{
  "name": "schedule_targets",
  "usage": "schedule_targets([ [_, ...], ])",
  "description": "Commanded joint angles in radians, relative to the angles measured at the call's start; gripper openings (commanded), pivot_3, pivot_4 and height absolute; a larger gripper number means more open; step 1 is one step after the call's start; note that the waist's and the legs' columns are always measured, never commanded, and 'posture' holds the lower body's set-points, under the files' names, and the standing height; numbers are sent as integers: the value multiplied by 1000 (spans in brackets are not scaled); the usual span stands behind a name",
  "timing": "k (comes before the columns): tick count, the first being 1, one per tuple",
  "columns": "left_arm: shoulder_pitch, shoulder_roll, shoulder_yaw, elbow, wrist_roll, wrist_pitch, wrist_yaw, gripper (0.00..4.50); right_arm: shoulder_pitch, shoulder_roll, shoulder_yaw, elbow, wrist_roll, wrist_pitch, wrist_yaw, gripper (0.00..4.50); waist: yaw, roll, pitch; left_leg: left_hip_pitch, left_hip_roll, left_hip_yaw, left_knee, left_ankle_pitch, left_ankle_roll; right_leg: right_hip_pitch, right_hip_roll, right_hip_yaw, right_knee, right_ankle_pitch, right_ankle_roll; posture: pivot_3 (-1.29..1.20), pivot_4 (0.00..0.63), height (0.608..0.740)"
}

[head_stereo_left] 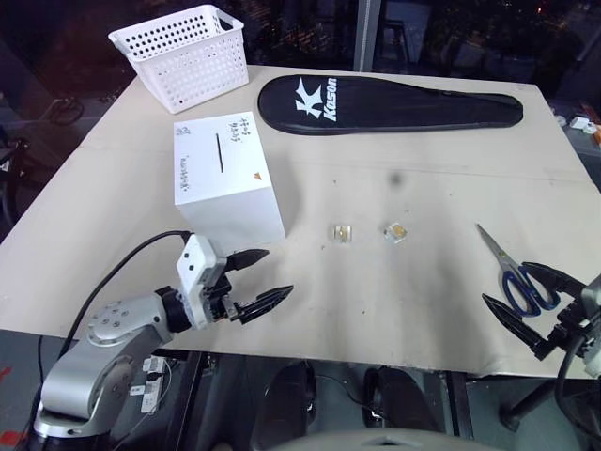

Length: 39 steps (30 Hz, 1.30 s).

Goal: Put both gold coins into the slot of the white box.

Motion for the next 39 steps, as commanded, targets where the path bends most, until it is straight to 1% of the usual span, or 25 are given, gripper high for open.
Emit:
schedule_targets([
  [1,-76,3,24,-53,-71,46,45,4492,-170,-24,105,-44,67,156,-119,4341,1,0,0,0,0,0,0,0,0,0,0,0,0,0,0,0,150,740],
  [2,-125,8,22,-70,-109,73,54,4492,-318,-27,211,-56,62,273,-207,4341,-9,-4,1,0,0,0,0,0,0,0,0,0,0,0,0,0,150,740],
  [3,-158,16,17,-82,-128,86,52,4492,-438,-21,290,-60,67,377,-279,4341,-19,-6,1,3,1,0,0,0,0,1,1,1,0,0,0,0,150,740],
  [4,-177,29,10,-92,-137,93,33,4492,-531,-6,347,-53,63,455,-331,4341,-24,-4,5,1,6,2,6,0,-1,0,0,-3,2,4,-3,0,150,740],
  [5,-185,38,6,-96,-142,98,15,4492,-584,9,373,-43,61,502,-360,4341,-21,-3,4,-1,8,0,9,1,-1,-2,-1,-8,0,10,-6,0,150,740],
  [6,-199,44,7,-97,-156,109,10,4492,-633,28,394,-29,74,546,-387,4341,-16,-2,2,0,7,-2,9,1,-1,-1,-1,-11,-1,11,-6,0,150,740],
  [7,-213,50,7,-96,-174,121,8,4500,-674,44,412,-15,82,586,-411,3832,-11,-2,0,2,6,-4,8,1,-1,0,-2,-13,-1,11,-6,0,150,740],
  [8,-226,59,5,-96,-182,125,-2,4500,-709,55,433,1,84,620,-430,3758,-3,0,1,2,6,-5,7,0,-1,0,-1,-14,-2,10,-7,0,150,740],
  [9,-234,66,1,-97,-186,127,-9,4500,-736,59,456,13,84,645,-438,3235,4,0,1,-1,4,-6,6,2,1,-1,0,-15,-2,10,-7,0,150,740],
  [10,-240,69,-2,-98,-188,131,-12,4500,-763,61,481,31,80,671,-445,2819,9,0,1,-2,3,-6,5,2,0,-2,3,-15,-2,10,-9,0,150,740],
  [13,-239,76,-13,-107,-178,126,-29,4500,-829,70,539,99,56,708,-467,2819,10,0,1,-2,1,-6,4,2,-2,-1,3,-16,-2,11,-5,0,150,740],
  [15,-231,74,-15,-114,-176,121,-29,4500,-862,73,578,139,36,706,-468,2356,9,0,1,-2,0,-5,4,1,-2,-1,3,-17,-2,10,-3,0,150,740],
  [16,-227,72,-13,-116,-177,121,-26,4500,-873,70,597,154,24,702,-467,1983,9,0,1,-2,0,-5,4,1,-2,-1,3,-17,-2,10,-2,0,150,740],
  [17,-221,71,-11,-117,-177,119,-26,4500,-882,63,618,166,9,695,-465,1342,9,0,1,-2,0,-4,5,1,-2,-1,3,-17,-2,10,-2,0,150,740],
  [18,-211,72,-7,-118,-173,113,-29,4500,-891,63,630,180,-1,688,-465,1137,10,0,1,-2,0,-4,5,1,-1,-1,3,-17,-2,9,-2,0,150,740],
  [22,-170,76,9,-114,-157,87,-44,4500,-917,70,652,222,-19,683,-455,1137,9,0,1,-1,1,-5,5,0,1,-1,3,-17,-1,8,0,0,150,740],
  [23,-165,76,11,-115,-154,83,-45,4500,-922,70,655,232,-24,682,-455,793,9,0,1,-1,1,-5,5,0,1,-1,3,-18,-1,8,0,0,150,740],
  [24,-162,75,11,-116,-153,80,-45,4500,-923,71,655,238,-27,682,-454,677,10,0,1,-1,1,-5,5,0,1,-1,3,-18,0,7,0,0,150,740],
  [26,-148,72,13,-123,-150,73,-40,4500,-934,66,665,253,-45,670,-450,49,10,0,1,-1,1,-5,6,0,1,-1,3,-18,1,7,0,0,150,740],
  [35,-124,66,12,-135,-144,56,-25,4500,-957,73,673,278,-71,662,-430,49,10,0,1,0,1,-5,7,0,1,-1,3,-18,3,7,-1,0,150,740],
  [38,-118,67,12,-133,-139,50,-25,4500,-960,50,683,264,-73,637,-389,49,9,0,1,0,1,-5,7,0,1,-1,3,-17,3,7,-1,0,150,740],
  [39,-116,67,13,-133,-140,50,-24,4500,-959,63,665,265,-71,646,-402,269,9,0,1,0,1,-5,7,0,1,-1,3,-18,3,7,-1,0,150,740],
])
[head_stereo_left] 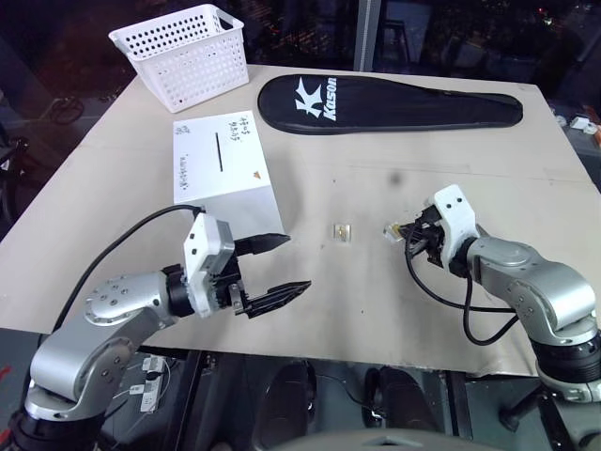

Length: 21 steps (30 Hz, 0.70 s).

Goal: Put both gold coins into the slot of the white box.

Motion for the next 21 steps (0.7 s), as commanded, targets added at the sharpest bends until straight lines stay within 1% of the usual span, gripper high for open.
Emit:
schedule_targets([
  [1,5,1,26,-40,-5,-24,-1,4500,-19,3,-27,-25,0,-21,10,552,0,0,0,0,0,0,0,0,0,0,0,0,0,0,0,0,150,740],
  [2,7,1,26,-41,-5,-24,-1,4500,-18,8,-34,-25,3,-14,8,798,0,0,0,0,0,0,0,0,0,0,0,0,0,0,0,0,150,740],
  [3,8,1,24,-41,-5,-26,0,4500,-16,4,-33,-32,7,-10,15,1226,0,0,0,0,0,0,0,0,0,0,0,0,0,0,0,0,150,740],
  [4,10,1,22,-42,-5,-27,0,4500,-15,1,-30,-40,8,-8,20,1925,0,0,0,0,0,0,0,0,0,0,0,0,0,0,0,0,150,740],
  [5,10,1,21,-42,-5,-27,1,4500,-14,1,-29,-44,8,-5,21,2292,0,0,0,0,0,0,0,0,0,0,0,0,0,0,0,0,150,740],
  [6,11,1,21,-42,-6,-28,2,4500,-13,1,-29,-47,8,-3,22,2803,1,0,0,0,0,0,0,0,0,0,0,0,0,0,0,0,150,740],
  [7,8,1,16,-42,-5,-27,4,4500,-15,8,-32,-44,6,1,14,3136,0,0,0,0,0,0,0,0,0,0,0,0,0,0,0,0,150,740],
  [8,6,0,13,-42,-3,-26,6,4500,-16,12,-33,-38,2,2,7,3136,0,0,0,0,0,0,0,0,0,0,0,0,0,0,0,0,150,740],
  [9,4,0,11,-43,-3,-26,8,4500,-18,15,-34,-34,-2,2,2,3010,0,0,0,0,0,0,0,0,0,0,0,0,0,0,0,0,150,740],
  [10,2,0,9,-44,-4,-24,10,4500,-19,16,-32,-30,-6,1,0,2795,0,0,0,0,0,0,0,0,0,0,0,0,0,0,0,0,150,740],
  [12,-2,0,8,-46,-6,-22,13,4500,-20,14,-27,-25,-13,0,0,2067,0,0,0,0,0,0,0,0,0,0,0,0,0,0,0,0,150,740],
  [17,-4,4,6,-49,-7,-19,20,4500,-25,18,-18,3,-31,-9,-3,2067,0,0,0,0,0,0,0,0,0,0,0,0,0,0,0,0,150,740],
  [19,-5,5,5,-54,-9,-17,26,4500,-30,21,-15,13,-37,-12,-4,1576,0,0,0,0,0,0,0,0,0,0,0,0,0,0,0,0,150,740],
  [21,-4,6,4,-57,-8,-16,29,4500,-34,23,-9,19,-43,-15,-3,872,0,0,0,0,0,0,0,0,0,0,0,0,0,0,0,0,150,740],
])
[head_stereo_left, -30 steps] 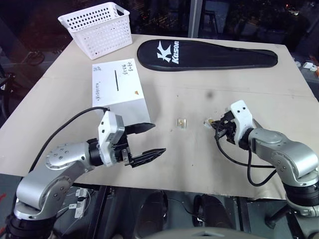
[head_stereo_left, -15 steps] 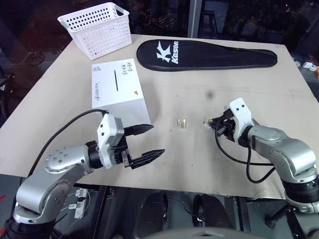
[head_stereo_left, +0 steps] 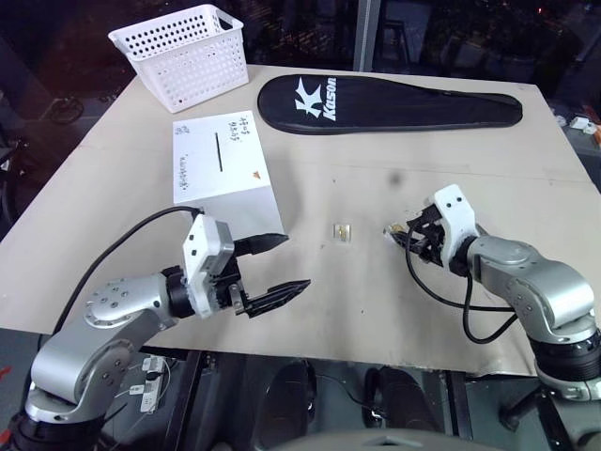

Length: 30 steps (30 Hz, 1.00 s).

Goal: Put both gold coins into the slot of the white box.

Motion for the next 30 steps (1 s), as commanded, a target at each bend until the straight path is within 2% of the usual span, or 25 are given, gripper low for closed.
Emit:
schedule_targets([
  [1,-10,6,8,-54,-9,-5,5,4500,-25,8,0,-11,-13,-23,3,416,0,0,0,0,0,0,0,0,0,0,0,0,0,0,0,0,150,740],
  [2,-9,7,9,-55,-10,-4,7,4500,-26,10,1,-10,-16,-22,4,41,0,0,0,0,0,0,0,0,0,0,0,0,0,0,0,0,150,740],
  [15,-35,5,8,-84,-31,40,48,4500,-36,19,2,2,-10,1,31,41,0,0,0,0,0,0,0,0,0,0,0,0,0,0,0,0,150,740],
  [18,-39,5,9,-87,-36,48,52,4500,-38,16,0,-2,-13,-4,34,813,0,0,0,0,0,0,0,0,0,0,0,0,0,0,0,0,150,740],
  [19,-38,5,9,-88,-37,49,53,4500,-38,14,-2,-7,-11,-2,35,1336,0,0,0,0,0,0,0,0,0,0,0,0,0,0,0,0,150,740],
  [20,-38,6,10,-88,-39,50,54,4500,-38,14,-3,-10,-10,0,35,1619,0,0,0,0,0,0,0,0,0,0,0,0,0,0,0,0,150,740],
  [21,-38,6,11,-90,-41,52,55,4500,-38,14,-7,-17,-8,4,34,2094,0,0,0,0,0,0,0,0,0,0,0,0,0,0,0,0,150,740],
  [27,-53,4,4,-96,-49,65,69,4500,-40,17,-18,-31,-1,15,30,2094,0,0,0,0,0,0,0,0,0,0,0,0,0,0,0,0,150,740],
  [30,-62,3,-2,-95,-50,69,74,4500,-37,16,-11,-18,-9,5,31,1324,0,0,0,0,0,0,0,0,0,0,0,0,0,0,0,0,150,740],
])
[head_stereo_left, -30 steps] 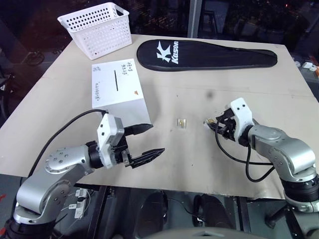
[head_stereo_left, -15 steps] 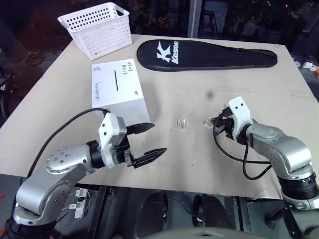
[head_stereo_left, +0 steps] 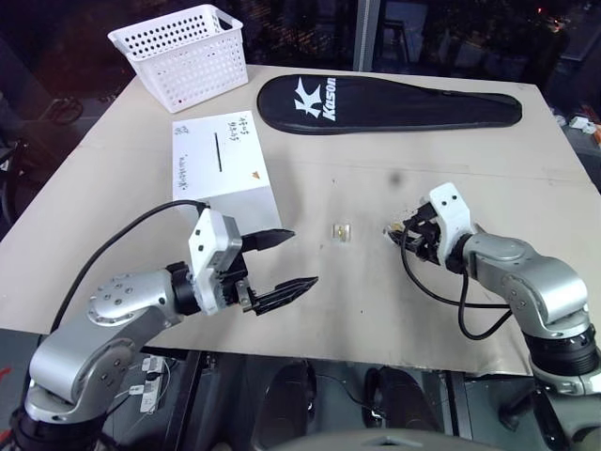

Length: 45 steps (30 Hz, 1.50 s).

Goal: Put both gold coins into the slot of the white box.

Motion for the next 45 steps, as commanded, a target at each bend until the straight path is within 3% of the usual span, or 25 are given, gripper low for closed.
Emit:
schedule_targets([
  [1,-19,4,2,-36,-18,0,7,4500,-15,-4,-17,-18,-4,-15,5,885,0,0,0,0,0,0,0,0,0,0,0,0,0,0,0,0,150,740],
  [23,-25,2,3,-57,-30,17,37,4500,-21,0,0,37,-46,-43,19,885,0,0,0,0,0,0,0,0,0,0,0,0,0,0,0,0,150,740],
  [26,-25,3,4,-59,-34,18,41,4500,-20,1,-3,38,-45,-42,19,39,0,0,0,0,0,0,0,0,0,0,0,0,0,0,0,0,150,740],
  [37,-38,-8,20,-33,-102,33,47,4500,-14,-5,-29,30,-33,-72,37,39,0,0,0,0,0,0,0,0,0,0,0,0,0,0,0,0,150,740],
  [41,-96,-29,39,24,-217,85,92,4500,-16,-6,-140,-77,130,-110,172,39,2,0,0,0,0,-1,0,0,0,0,0,0,0,0,1,0,150,740],
  [44,-155,-39,26,81,-260,102,68,3915,-50,2,-220,-180,345,-52,264,0,0,1,1,0,0,-1,0,0,0,0,0,0,0,0,1,0,150,740],
  [45,-173,-41,22,96,-267,109,69,3422,-58,-1,-232,-197,388,-39,270,0,0,1,1,0,0,-1,0,0,0,0,1,0,1,0,1,0,150,740],
])
